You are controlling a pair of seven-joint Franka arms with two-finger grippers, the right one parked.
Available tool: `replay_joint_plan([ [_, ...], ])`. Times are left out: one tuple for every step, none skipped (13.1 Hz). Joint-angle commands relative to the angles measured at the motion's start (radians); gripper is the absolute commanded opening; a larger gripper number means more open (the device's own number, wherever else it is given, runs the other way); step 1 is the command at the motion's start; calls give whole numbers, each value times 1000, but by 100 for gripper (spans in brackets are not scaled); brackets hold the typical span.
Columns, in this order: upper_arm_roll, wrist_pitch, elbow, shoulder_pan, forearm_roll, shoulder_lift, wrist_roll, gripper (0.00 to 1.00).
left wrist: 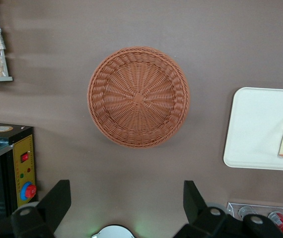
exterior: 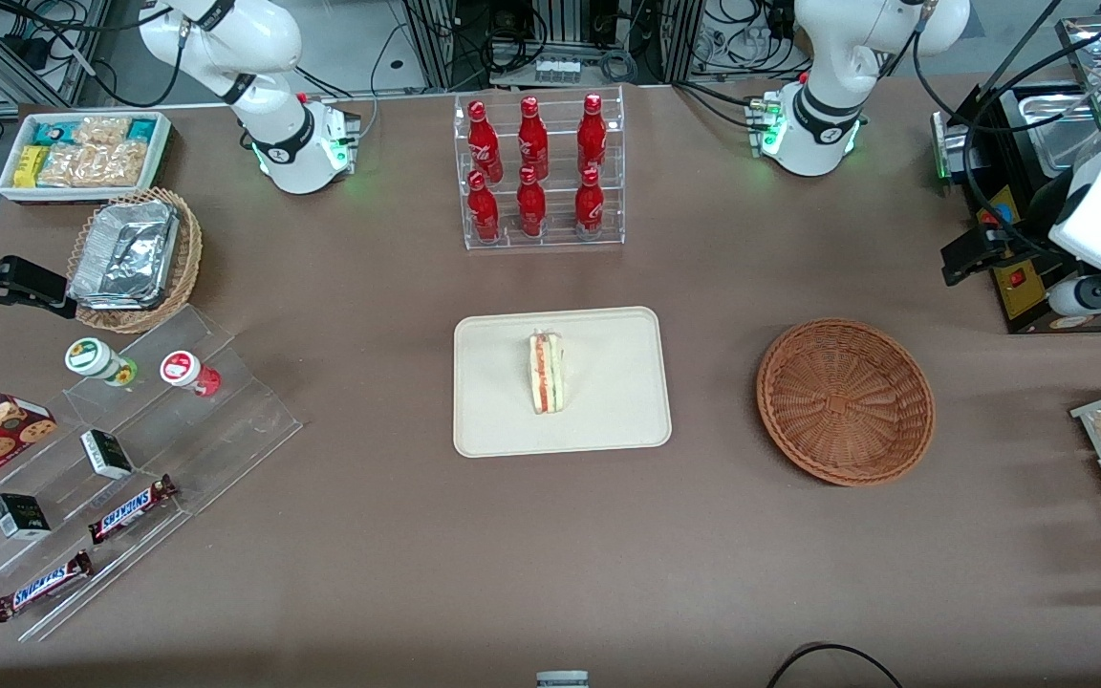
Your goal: Place sandwich from basket to tray
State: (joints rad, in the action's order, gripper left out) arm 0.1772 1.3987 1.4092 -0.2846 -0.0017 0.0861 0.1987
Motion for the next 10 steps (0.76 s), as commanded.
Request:
replay_joint_plan([
  [-187,-12,34,181,6,-46,-19,100],
  [-229,-12,59,226,6,-71,-30,100],
  [-261,-7,95,266,5,-103,-71,100],
  [-268,0,129,286,-3,-127,-99,100],
  [-266,2,146,286,-4,-143,-111,100],
  [-266,2,152,286,-4,-155,-113,100],
  [-266,2,152,285,-4,-157,-113,100],
  [-266,2,151,282,-6,-158,-113,100],
  [-265,2,148,275,-9,-160,-113,100],
  [-265,2,143,272,-11,-158,-111,100],
])
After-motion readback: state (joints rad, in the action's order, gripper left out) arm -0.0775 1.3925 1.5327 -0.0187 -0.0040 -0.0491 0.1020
